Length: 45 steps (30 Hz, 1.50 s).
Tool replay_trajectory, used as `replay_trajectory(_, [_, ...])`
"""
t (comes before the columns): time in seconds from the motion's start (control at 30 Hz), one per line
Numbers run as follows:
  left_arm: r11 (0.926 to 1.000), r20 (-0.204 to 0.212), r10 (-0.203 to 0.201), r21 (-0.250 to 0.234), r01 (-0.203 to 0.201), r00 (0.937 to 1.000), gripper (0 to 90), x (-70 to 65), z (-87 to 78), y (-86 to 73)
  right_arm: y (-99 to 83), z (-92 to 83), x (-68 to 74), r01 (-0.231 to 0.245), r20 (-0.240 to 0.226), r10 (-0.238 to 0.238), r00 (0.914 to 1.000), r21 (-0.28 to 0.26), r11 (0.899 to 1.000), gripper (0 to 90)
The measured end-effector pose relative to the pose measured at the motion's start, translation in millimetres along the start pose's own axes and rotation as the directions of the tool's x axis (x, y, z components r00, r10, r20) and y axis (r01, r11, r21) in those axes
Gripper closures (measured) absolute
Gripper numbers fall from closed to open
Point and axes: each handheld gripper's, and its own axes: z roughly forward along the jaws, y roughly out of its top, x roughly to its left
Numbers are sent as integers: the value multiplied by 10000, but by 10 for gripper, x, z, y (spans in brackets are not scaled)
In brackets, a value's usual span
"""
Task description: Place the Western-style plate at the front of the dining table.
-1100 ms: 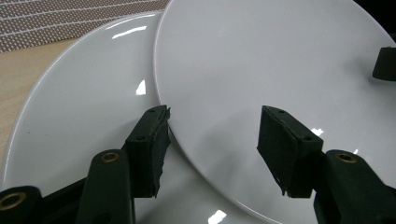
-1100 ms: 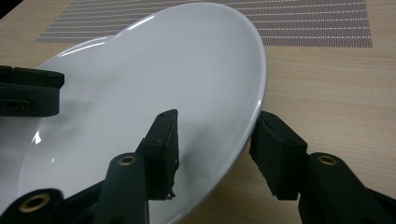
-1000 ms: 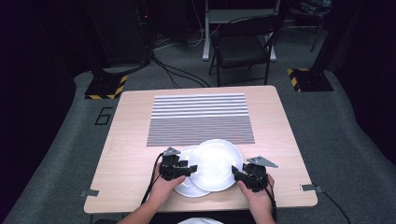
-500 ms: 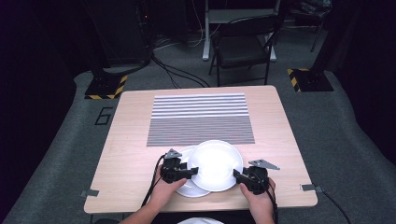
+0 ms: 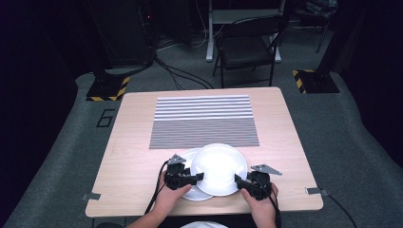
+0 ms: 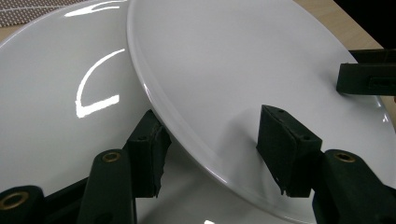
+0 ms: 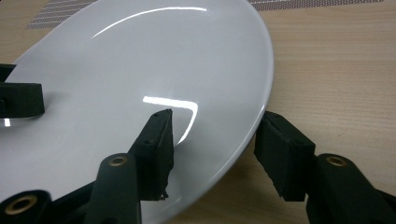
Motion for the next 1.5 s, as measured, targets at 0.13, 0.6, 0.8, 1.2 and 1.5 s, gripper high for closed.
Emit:
replay_trajectory(0.13, [10000, 41, 75, -36, -75, 10000, 437, -3, -1, 1, -9, 14, 11, -118, -52, 118, 9999, 58, 9999, 439])
replay_trajectory(0.6, [9998, 77, -199, -4, 199, 9998, 435, 6, 5, 9, -13, 36, 27, -240, -138, 241, 9996, 82, 9997, 424])
replay_trajectory(0.8, [9997, 42, -227, 75, 227, 9997, 434, 16, -11, 15, -14, 33, 35, -254, -183, 256, 9995, 106, 9996, 437])
replay_trajectory(1.2, [9999, 25, -144, -73, 144, 9999, 435, 30, -48, 39, 11, 13, 71, -144, -210, 145, 9997, 13, 9999, 437])
replay_trajectory(1.5, [9996, 36, -182, -195, 183, 9998, 435, 28, -100, 100, 69, -2, 95, -136, -283, 133, 9995, -114, 9998, 437])
